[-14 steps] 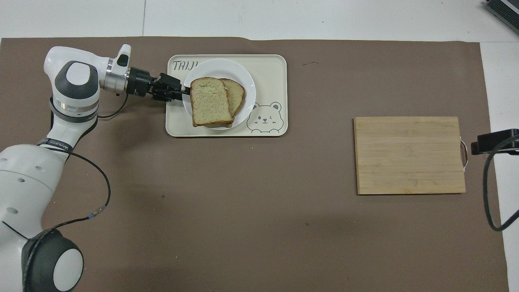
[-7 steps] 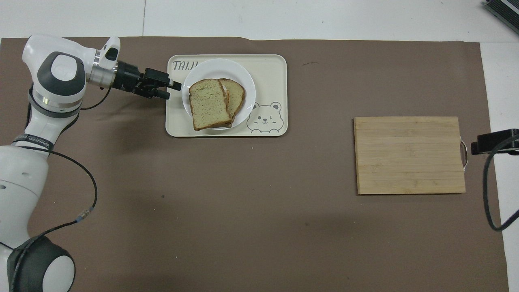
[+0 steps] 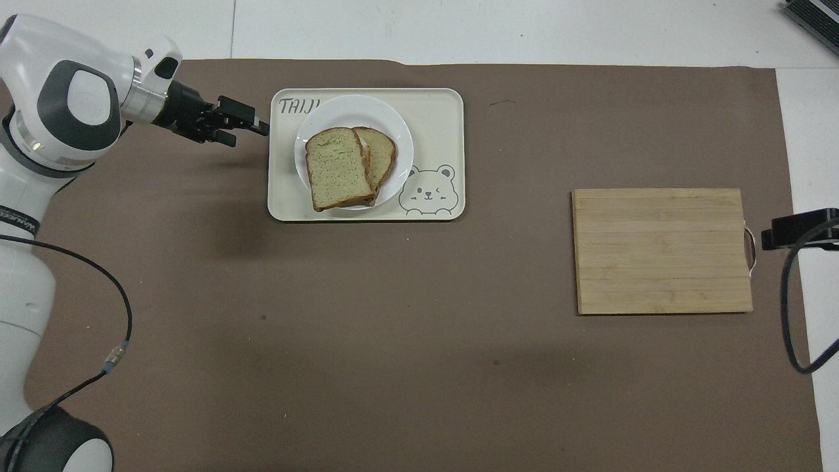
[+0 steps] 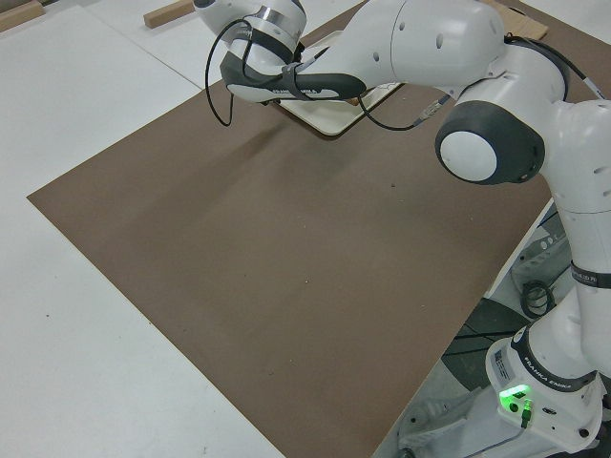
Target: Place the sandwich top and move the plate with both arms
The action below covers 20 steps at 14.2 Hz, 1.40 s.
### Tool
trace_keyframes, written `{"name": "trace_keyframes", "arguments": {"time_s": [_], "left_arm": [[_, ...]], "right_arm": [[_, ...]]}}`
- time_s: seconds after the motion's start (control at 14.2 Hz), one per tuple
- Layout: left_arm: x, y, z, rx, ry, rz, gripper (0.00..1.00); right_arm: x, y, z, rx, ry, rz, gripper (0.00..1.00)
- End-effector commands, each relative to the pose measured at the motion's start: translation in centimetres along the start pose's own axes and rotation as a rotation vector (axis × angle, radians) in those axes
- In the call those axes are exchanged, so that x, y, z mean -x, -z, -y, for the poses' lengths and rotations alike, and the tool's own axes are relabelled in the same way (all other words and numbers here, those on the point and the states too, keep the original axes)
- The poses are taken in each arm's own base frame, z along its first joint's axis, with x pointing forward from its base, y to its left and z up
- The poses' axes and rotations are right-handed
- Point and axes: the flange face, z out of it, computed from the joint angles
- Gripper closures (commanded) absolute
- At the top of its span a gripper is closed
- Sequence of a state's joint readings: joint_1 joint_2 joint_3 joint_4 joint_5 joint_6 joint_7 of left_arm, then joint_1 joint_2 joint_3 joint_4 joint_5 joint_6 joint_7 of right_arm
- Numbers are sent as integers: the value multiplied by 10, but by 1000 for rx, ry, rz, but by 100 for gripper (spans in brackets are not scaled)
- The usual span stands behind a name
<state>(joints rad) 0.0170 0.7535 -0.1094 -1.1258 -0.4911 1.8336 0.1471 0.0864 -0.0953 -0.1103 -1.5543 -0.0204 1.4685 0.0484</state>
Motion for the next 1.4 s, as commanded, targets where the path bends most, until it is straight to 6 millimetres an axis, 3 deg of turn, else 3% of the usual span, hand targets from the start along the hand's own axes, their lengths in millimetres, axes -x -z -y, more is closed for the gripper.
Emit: {"name": "trace_keyframes", "arguments": {"time_s": [0.0,0.49,0.91,1.12,1.33], "left_arm": [[9,34,-19,-135,-4,-43,0],[43,97,-45,-397,-62,-79,0],[79,149,-68,-470,-39,-93,0],[102,178,-82,-493,-15,-70,0],[141,190,-90,-503,-1,-49,0]], "right_arm": [[2,-1,-2,17,26,-11,0],[2,-1,-2,15,26,-11,0],[1,-1,-2,14,25,-12,0],[1,-1,-7,14,13,-11,0],[1,0,-12,5,4,-10,0]]}}
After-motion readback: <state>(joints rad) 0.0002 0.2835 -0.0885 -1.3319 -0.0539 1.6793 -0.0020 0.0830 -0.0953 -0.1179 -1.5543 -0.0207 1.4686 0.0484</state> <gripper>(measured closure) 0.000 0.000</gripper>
